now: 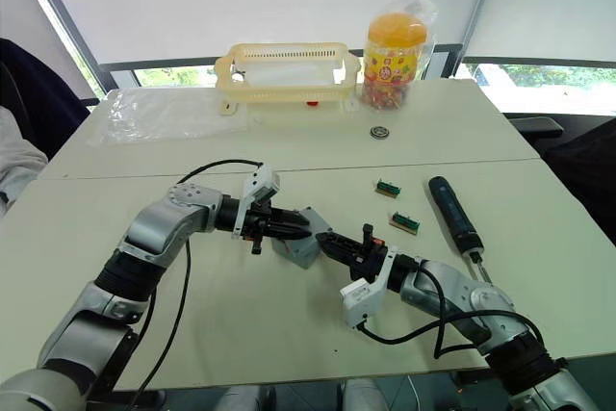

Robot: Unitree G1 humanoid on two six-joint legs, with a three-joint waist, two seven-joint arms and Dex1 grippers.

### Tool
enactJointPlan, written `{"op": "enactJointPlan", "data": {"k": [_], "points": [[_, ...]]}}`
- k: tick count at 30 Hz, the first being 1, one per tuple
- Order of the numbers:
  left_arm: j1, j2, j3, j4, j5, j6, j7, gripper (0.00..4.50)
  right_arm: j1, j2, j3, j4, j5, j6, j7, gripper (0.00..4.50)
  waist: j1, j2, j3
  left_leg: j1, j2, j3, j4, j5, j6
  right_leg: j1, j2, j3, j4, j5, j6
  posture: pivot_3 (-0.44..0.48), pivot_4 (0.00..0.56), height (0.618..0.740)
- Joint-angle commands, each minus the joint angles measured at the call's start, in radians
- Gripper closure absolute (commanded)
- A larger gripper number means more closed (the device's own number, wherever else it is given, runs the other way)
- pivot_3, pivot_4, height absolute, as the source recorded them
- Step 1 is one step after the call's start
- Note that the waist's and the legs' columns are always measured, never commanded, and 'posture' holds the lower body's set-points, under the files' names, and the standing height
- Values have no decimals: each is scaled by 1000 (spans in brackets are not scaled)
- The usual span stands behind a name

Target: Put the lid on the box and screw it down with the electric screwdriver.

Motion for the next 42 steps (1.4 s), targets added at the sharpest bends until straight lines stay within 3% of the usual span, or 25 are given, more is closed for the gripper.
{"op": "enactJointPlan", "data": {"k": [1, 9, 18, 26, 35, 42], "points": [[36, 15, -36, 5, 7, 39, 3, 3255, 1, 6, -14, -38, 3, 6, -13, 4363, 0, 0, 0, 0, 0, 0, 0, 0, 0, 0, 0, 0, 0, 0, 0, 0, 150, 740], [1, 19, 51, -9, -69, 72, 2, 3255, -55, -19, 0, 24, -21, -51, -46, 4363, -1, 0, 1, -1, 0, 0, 0, 0, 0, 0, 0, 0, 0, -1, -1, 0, 150, 740], [-53, 136, 194, -33, -182, 173, 3, 3255, -180, -52, 34, 188, -73, -166, -139, 4363, -5, 0, 5, -6, 0, 1, -2, 0, 0, -8, 0, 1, 0, 1, 1, 0, 150, 740], [-31, 147, 191, -22, -176, 151, 32, 3255, -239, -55, 58, 262, -67, -259, -204, 4363, -5, 0, 6, -8, 0, 1, -2, 0, 0, -10, 0, 1, 0, 1, 1, 0, 150, 740], [-1, 145, 175, -9, -165, 121, 42, 3255, -246, -61, 19, 215, -123, -277, -343, 4363, -5, 1, 6, -9, 0, 1, -2, 0, 0, -11, 0, 1, 0, 1, 1, 0, 150, 740], [-5, 149, 175, 9, -161, 109, 40, 3255, -311, -58, 74, 294, -169, -319, -377, 4363, -5, 1, 6, -12, 0, 1, -1, 0, 0, -13, 0, 1, 0, 1, 1, 0, 150, 740]]}}
